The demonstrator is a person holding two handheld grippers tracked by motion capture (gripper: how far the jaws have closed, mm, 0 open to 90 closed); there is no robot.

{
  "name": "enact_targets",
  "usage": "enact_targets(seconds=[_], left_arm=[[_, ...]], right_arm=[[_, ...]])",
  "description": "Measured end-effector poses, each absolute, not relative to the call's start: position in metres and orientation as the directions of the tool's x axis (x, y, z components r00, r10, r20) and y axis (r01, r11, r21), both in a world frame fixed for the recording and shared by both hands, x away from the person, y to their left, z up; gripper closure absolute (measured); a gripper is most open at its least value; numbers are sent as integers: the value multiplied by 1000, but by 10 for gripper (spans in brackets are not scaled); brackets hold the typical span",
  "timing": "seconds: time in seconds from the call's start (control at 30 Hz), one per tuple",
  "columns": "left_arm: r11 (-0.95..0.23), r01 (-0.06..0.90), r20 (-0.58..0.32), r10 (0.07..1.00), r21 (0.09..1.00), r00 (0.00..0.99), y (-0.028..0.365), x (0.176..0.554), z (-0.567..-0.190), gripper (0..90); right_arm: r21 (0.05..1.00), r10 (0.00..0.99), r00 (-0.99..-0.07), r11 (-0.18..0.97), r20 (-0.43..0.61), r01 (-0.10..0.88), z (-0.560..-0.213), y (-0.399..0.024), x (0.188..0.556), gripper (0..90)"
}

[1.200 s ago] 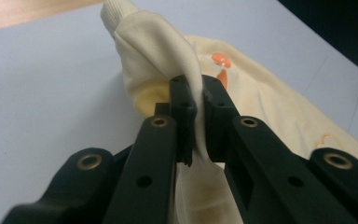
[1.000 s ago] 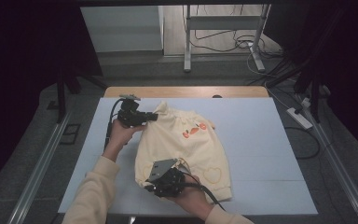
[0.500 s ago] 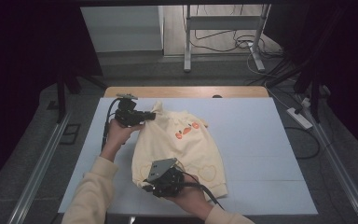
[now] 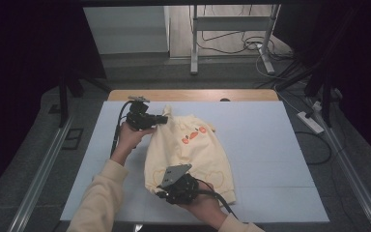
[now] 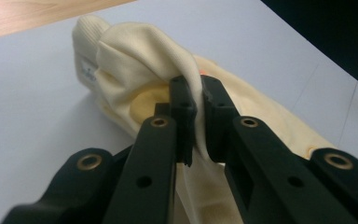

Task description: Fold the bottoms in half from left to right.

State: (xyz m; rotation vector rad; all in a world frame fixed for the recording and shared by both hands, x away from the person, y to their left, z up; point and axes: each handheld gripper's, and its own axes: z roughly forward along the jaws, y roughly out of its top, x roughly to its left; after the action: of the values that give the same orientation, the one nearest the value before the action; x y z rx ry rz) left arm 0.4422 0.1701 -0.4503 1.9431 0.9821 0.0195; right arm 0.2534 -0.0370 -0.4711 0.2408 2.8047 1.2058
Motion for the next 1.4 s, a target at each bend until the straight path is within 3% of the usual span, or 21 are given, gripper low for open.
enact_targets(seconds=[1.4], left_arm=[[-241, 625, -369, 631, 743, 682, 154, 443, -455, 833]], right_arm=[[725, 268, -963, 665, -12, 176, -467, -91, 253, 791]])
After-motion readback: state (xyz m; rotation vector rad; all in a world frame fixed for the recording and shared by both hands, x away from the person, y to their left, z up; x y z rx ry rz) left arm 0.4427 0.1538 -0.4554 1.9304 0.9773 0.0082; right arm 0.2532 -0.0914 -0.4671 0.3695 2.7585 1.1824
